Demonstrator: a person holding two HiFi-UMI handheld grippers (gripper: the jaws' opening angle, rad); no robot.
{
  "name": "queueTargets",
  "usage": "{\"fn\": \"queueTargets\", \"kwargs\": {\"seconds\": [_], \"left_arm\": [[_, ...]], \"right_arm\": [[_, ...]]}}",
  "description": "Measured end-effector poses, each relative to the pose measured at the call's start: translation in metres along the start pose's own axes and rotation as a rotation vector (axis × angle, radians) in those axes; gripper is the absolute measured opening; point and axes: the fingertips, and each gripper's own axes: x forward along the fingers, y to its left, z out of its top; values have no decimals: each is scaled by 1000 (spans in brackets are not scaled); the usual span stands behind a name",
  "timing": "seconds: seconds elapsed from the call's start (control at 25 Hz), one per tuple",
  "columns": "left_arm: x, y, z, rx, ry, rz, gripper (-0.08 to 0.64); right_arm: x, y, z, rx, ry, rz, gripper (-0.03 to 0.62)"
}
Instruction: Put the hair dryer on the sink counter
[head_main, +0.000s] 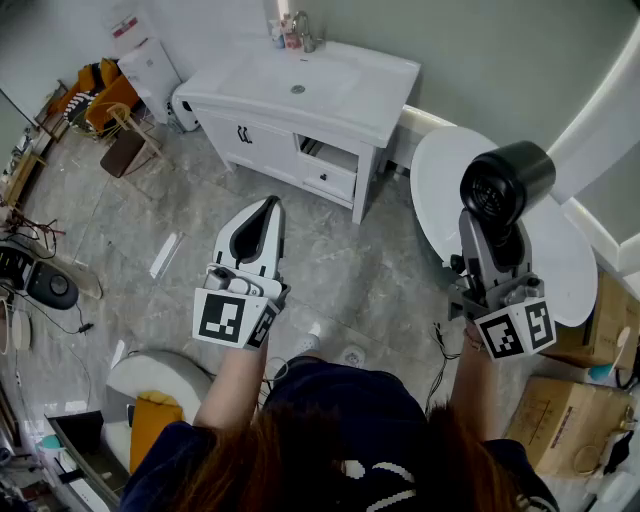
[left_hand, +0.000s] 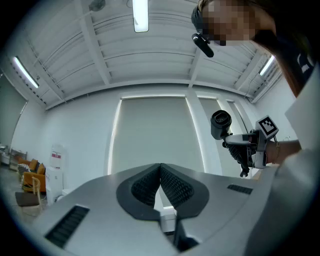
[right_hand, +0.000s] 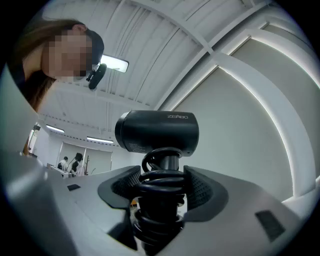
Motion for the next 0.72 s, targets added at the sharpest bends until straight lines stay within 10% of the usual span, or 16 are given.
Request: {"fn": "queueTargets", "kwargs": {"seconds": [0.72], "left_arm": [[40, 49, -21, -4, 38, 56, 18]], "right_arm": [[52, -23, -13, 9, 24, 12, 284]]}}
